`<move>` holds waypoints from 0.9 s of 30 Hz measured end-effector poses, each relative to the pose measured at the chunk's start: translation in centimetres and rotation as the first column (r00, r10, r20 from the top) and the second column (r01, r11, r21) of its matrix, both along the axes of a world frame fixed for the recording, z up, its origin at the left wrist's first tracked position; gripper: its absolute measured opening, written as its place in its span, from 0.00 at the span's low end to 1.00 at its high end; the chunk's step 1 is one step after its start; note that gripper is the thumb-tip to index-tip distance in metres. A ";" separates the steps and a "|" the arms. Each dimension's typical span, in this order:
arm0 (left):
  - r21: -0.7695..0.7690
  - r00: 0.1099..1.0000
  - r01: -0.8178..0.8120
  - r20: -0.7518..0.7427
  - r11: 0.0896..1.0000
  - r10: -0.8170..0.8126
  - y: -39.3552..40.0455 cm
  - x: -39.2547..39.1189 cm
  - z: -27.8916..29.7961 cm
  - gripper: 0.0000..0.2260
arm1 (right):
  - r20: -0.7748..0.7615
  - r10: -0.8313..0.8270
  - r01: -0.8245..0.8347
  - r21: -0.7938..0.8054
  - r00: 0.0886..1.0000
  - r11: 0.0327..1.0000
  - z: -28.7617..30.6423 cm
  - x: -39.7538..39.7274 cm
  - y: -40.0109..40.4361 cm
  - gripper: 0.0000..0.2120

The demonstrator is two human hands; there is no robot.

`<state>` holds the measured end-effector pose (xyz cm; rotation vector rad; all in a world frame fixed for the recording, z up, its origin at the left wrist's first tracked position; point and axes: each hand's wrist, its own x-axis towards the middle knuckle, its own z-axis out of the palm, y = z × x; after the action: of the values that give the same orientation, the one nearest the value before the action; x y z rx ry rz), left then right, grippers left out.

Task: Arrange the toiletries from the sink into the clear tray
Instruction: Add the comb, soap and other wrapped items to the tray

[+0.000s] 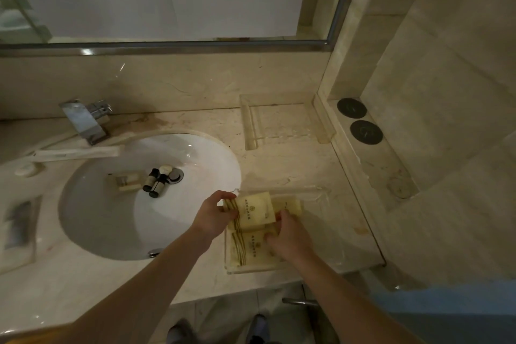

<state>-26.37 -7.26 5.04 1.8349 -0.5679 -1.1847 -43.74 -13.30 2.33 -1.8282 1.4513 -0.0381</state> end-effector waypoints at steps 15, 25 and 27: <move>0.337 0.588 0.270 0.684 0.902 -0.432 -2.5 -1.9 -0.2 0.12 | 0.223 -0.306 0.228 0.318 0.926 0.920 0.0 -2.2 -2.2 0.13; 0.503 0.078 0.465 0.796 0.728 -0.600 -3.0 -1.6 -0.9 0.12 | 0.190 -0.349 0.287 0.289 0.918 0.913 -1.0 -1.7 -2.1 0.12; 0.480 0.056 0.482 0.818 0.733 -0.573 -2.7 -1.4 -1.3 0.10 | 0.181 -0.344 0.290 0.268 0.922 0.919 -0.9 -1.3 -2.2 0.10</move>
<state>-27.72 -9.95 3.72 2.3714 -2.1145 -0.2556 -45.06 -15.55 1.43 -1.3350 1.5067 -0.2189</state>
